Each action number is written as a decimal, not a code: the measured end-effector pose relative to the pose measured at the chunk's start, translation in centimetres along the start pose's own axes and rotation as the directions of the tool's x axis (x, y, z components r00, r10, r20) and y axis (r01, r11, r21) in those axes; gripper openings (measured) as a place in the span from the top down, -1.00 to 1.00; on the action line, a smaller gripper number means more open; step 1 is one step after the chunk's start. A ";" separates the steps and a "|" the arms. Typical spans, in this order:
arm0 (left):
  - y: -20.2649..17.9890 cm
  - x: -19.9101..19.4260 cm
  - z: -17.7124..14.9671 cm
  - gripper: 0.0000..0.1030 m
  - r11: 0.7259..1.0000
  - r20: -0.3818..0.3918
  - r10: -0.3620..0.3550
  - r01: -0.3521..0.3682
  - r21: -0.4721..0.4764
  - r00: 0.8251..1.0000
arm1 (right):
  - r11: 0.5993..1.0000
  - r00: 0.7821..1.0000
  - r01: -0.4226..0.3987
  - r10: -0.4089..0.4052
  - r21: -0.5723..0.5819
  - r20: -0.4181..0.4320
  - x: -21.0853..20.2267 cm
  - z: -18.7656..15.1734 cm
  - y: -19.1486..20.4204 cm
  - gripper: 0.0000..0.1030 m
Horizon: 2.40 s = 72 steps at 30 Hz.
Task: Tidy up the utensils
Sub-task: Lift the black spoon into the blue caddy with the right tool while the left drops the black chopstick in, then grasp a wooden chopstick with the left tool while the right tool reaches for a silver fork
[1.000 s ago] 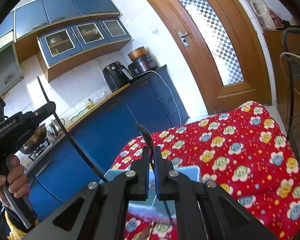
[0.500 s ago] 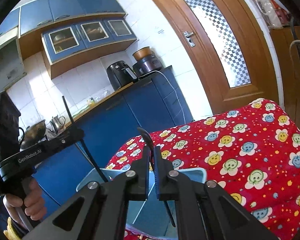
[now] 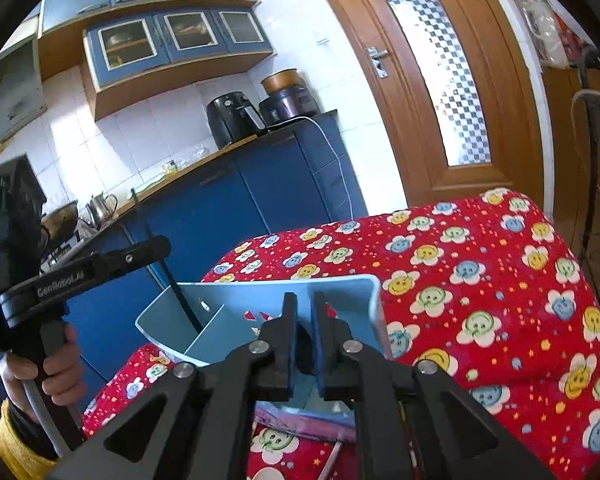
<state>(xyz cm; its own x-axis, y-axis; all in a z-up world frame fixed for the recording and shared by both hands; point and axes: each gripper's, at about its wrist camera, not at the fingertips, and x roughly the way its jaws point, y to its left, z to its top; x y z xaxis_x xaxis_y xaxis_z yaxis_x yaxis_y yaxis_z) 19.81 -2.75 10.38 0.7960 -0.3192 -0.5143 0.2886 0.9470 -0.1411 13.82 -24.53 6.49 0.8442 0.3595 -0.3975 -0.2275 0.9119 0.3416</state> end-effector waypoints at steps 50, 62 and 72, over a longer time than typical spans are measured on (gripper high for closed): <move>-1.4 -7.0 -12.9 0.16 0.992 -0.395 -0.026 0.074 0.105 0.918 | 0.976 0.914 0.212 -0.214 -0.045 -0.344 -10.4 -7.6 4.5 0.34; -1.5 -5.1 -15.0 0.16 0.992 -0.492 -0.058 0.107 0.072 0.869 | 0.974 0.894 0.224 -0.222 -0.039 -0.390 -9.9 -8.6 3.8 0.31; -0.8 -3.9 -15.4 0.74 0.989 -0.537 -0.139 0.148 -0.027 0.832 | 0.971 0.877 0.234 -0.228 -0.038 -0.423 -9.4 -9.1 3.4 0.30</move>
<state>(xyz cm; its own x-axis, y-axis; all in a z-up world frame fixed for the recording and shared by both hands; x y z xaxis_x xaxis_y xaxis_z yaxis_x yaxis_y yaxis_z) 8.28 -1.67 -0.55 0.3360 -0.3782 -0.8626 0.3889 0.8898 -0.2387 0.69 -23.03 3.67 0.5873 0.1913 -0.7864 -0.0418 0.9775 0.2066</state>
